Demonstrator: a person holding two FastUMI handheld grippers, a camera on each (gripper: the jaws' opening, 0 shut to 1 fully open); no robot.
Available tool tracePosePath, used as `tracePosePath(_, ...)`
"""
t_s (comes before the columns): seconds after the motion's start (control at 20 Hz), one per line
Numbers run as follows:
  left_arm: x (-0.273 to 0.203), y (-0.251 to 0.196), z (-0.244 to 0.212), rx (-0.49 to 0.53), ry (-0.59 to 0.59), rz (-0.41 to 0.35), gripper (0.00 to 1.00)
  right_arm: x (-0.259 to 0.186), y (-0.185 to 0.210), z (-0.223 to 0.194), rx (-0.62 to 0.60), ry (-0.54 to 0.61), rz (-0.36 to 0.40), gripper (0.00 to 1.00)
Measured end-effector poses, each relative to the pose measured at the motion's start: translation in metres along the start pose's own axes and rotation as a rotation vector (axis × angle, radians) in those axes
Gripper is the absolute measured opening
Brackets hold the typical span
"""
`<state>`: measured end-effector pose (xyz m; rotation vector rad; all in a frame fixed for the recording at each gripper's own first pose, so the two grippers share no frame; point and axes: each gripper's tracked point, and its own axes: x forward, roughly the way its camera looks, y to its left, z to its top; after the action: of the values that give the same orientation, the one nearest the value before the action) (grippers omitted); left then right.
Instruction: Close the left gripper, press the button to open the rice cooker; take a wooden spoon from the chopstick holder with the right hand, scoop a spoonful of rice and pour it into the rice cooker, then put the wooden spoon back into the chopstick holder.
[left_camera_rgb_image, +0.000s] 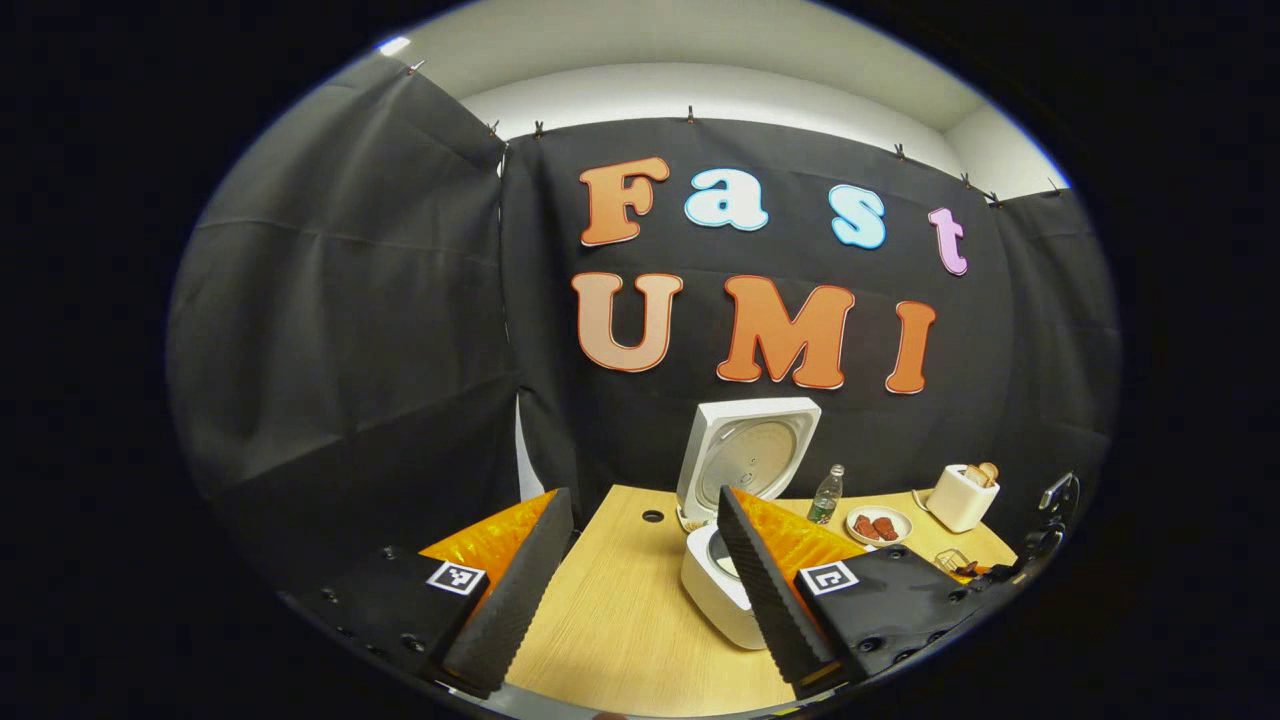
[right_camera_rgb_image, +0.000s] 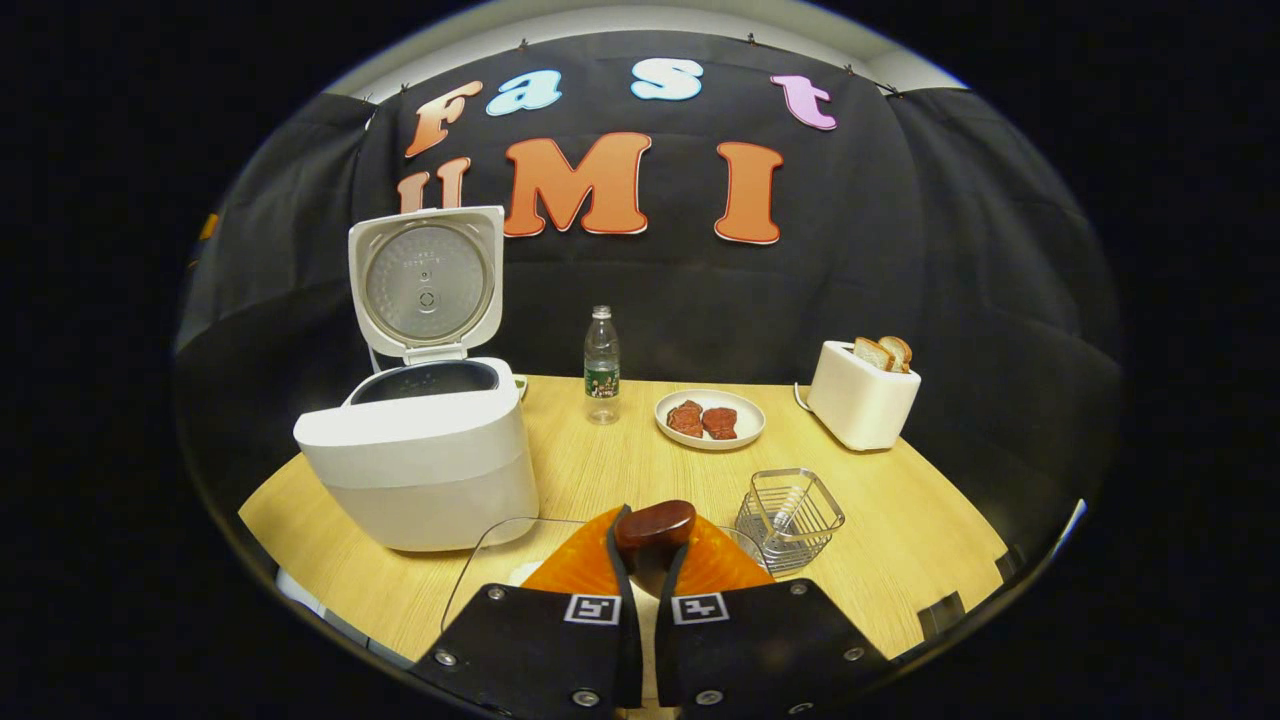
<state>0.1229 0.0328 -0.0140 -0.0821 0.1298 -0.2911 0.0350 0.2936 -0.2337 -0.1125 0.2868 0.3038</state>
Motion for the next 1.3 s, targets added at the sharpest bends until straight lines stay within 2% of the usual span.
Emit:
tracePosePath(0.35,-0.003,0.024,-0.015,-0.057,0.025,0.024,0.97,-0.009,0.001,-0.008,0.213,0.015,-0.018,0.05)
tracePosePath(0.75,0.004,0.033,-0.025,-0.088,0.045,0.027,0.97,-0.008,0.013,-0.006,0.593,0.032,0.044,0.05)
tracePosePath(0.85,0.006,0.028,-0.028,-0.095,0.054,0.011,0.97,-0.003,0.004,-0.007,0.682,0.040,0.045,0.05)
tracePosePath(1.15,0.006,0.023,-0.029,-0.092,0.054,-0.015,0.97,0.014,-0.036,-0.029,1.074,0.096,-0.033,0.05)
tracePosePath(1.3,0.007,0.023,-0.033,-0.113,0.065,-0.016,0.99,0.014,-0.043,-0.042,1.219,0.123,-0.032,0.05)
